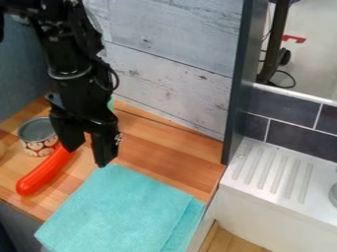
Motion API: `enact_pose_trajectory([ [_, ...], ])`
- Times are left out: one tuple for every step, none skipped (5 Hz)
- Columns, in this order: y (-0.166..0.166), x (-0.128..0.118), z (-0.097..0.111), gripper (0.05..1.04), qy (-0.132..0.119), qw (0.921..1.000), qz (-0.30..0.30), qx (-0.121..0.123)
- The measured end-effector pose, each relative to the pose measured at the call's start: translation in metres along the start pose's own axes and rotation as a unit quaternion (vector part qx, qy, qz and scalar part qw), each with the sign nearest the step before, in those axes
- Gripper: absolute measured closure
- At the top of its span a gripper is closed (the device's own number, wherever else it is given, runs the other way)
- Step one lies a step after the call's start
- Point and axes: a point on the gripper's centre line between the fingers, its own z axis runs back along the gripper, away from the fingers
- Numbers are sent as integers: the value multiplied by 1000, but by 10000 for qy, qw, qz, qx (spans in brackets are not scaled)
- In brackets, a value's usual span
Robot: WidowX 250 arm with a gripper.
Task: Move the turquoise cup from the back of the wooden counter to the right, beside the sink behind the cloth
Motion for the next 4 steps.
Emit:
enact_pose_trajectory([
  [0,-1,-4,83,83,10000,-8,-15],
  [8,21,16,83,-189,9996,-122,147],
  [17,39,23,83,-203,9990,-222,317],
  [30,61,25,83,-158,9977,-345,554],
])
